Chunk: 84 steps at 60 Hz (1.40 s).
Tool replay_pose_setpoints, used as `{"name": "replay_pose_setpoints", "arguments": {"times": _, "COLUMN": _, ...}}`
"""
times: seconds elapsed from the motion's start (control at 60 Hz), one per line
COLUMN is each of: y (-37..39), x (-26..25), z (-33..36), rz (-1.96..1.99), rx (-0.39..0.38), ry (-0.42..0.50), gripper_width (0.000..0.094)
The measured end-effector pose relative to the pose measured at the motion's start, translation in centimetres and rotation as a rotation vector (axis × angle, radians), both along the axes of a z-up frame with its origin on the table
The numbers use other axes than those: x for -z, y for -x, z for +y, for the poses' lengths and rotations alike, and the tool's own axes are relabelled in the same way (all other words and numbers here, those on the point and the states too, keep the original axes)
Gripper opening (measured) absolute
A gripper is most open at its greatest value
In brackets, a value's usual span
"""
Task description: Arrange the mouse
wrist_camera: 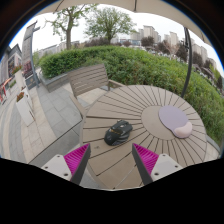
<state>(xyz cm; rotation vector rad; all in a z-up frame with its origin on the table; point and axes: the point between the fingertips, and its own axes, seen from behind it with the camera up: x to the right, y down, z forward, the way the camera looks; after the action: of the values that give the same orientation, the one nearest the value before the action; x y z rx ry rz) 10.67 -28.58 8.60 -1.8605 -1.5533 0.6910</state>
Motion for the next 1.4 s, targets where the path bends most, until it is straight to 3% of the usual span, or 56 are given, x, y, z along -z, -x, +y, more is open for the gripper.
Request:
{"name": "replay_pose_setpoints", "arguments": {"times": 0.217, "y": 4.7, "x": 4.4, "z": 0.6, "rz": 0.003, "rx": 0.073, "ry": 0.017, "gripper_width": 0.0855}}
{"name": "replay_pose_setpoints", "arguments": {"times": 0.567, "y": 9.6, "x": 9.7, "z": 2.5, "rz": -0.034, "rx": 0.123, "ry": 0.025, "gripper_width": 0.0859}}
{"name": "replay_pose_setpoints", "arguments": {"times": 1.25, "y": 16.6, "x": 9.7, "z": 1.7, "rz": -0.04, "rx": 0.051, "ry": 0.053, "gripper_width": 0.0857}}
{"name": "replay_pose_setpoints", "arguments": {"times": 1.317, "y": 16.8, "x": 10.0, "z": 1.5, "rz": -0.051, "rx": 0.038, "ry": 0.044, "gripper_width": 0.0822}}
{"name": "replay_pose_setpoints", "arguments": {"times": 1.4, "y": 17.0, "x": 10.5, "z": 1.8, "rz": -0.068, "rx": 0.034, "ry": 0.02, "gripper_width": 0.0711}}
